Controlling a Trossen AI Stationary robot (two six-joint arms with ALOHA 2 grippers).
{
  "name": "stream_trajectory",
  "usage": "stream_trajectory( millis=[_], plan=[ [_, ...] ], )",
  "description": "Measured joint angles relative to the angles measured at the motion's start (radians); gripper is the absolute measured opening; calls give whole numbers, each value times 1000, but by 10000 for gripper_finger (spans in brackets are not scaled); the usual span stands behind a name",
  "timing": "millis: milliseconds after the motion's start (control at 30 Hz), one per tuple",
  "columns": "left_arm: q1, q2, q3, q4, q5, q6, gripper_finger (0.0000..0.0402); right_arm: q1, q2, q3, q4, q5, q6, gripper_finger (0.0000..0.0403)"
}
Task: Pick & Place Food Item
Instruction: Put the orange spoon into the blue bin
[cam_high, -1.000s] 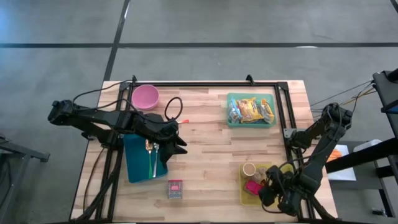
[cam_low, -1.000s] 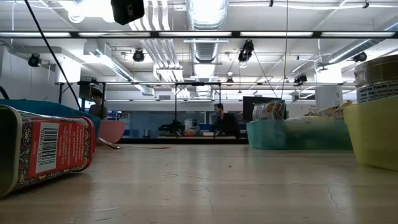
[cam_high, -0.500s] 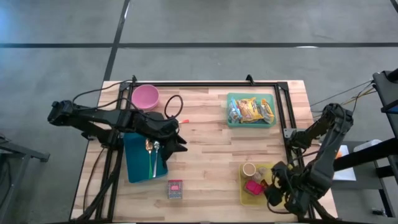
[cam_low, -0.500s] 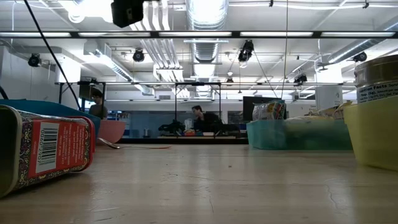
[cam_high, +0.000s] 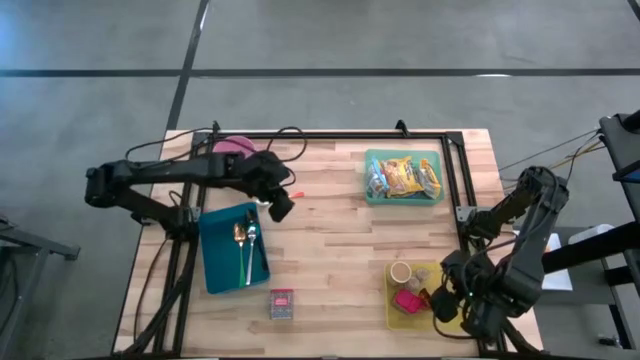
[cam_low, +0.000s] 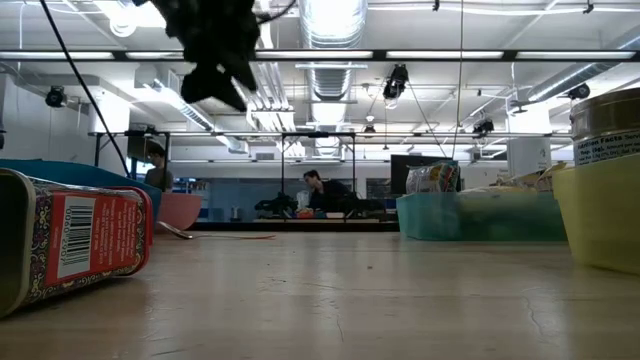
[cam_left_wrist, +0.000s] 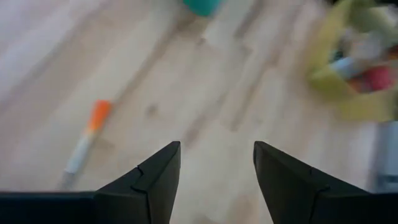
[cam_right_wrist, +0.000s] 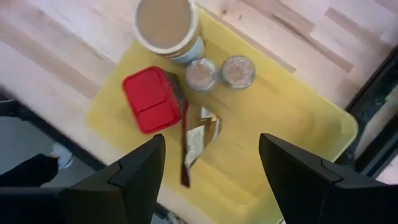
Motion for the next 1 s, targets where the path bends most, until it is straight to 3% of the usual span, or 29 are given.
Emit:
stream_trajectory(
  millis=[267, 533, 700, 1000],
  plan=[
    [69, 125, 0, -48, -111, 290, 182, 0, 8, -36, 15, 0, 9, 256],
    [111, 297, 0, -78, -129, 453, 171, 0, 8, -39, 30, 13, 22, 256],
    [117, 388, -2, -133, -223, 520, 170, 0, 8, -39, 42, 30, 22, 256],
    [152, 434, -12, -148, -166, 767, 170, 0, 8, -39, 47, 49, 21, 256]
  ],
)
